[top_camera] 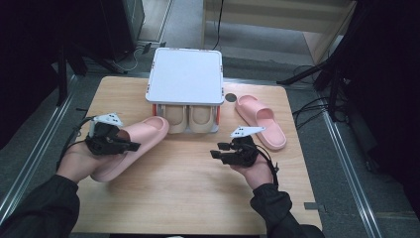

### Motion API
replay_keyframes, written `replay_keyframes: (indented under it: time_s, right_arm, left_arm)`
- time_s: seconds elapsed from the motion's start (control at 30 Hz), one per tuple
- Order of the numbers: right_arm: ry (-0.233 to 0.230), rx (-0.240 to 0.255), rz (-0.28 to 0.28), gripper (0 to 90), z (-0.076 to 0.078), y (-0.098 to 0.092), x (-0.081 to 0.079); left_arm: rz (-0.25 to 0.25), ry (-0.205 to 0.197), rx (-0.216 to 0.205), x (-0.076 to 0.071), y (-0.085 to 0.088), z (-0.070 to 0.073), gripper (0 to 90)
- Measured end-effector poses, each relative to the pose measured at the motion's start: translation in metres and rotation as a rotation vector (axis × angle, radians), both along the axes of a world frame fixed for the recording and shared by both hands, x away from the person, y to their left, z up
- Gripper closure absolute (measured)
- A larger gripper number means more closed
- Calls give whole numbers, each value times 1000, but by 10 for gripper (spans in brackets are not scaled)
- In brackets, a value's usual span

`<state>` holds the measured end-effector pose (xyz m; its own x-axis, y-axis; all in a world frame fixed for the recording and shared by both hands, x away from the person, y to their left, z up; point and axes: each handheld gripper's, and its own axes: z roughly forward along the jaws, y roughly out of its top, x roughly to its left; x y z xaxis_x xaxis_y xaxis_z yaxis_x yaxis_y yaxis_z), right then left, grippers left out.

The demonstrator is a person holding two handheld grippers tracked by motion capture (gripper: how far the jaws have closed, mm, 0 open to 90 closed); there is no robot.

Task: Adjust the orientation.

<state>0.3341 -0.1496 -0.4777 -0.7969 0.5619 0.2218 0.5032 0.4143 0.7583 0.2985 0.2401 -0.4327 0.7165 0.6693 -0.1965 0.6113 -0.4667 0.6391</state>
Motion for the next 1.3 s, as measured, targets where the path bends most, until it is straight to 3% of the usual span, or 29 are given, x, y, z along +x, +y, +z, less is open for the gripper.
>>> replay_keyframes:
  time_s: [0.17,0.3,0.67,0.9,1.3]
  right_arm:
    - [-1,1,7,550,1,2,-2]
    - [1,-3,8,553,1,2,-3]
    - [5,-30,20,562,-3,9,-7]
    - [8,-53,23,565,-6,10,-13]
    - [14,-79,31,566,-12,15,-17]
  left_arm:
    - [-65,-14,2,-5,-28,-5,846]
    - [-88,-5,-12,-7,-47,-14,846]
    - [-119,8,-26,-8,-75,-38,843]
    - [-119,62,-30,-4,-80,-51,838]
    - [-172,74,-22,-6,-83,-61,802]
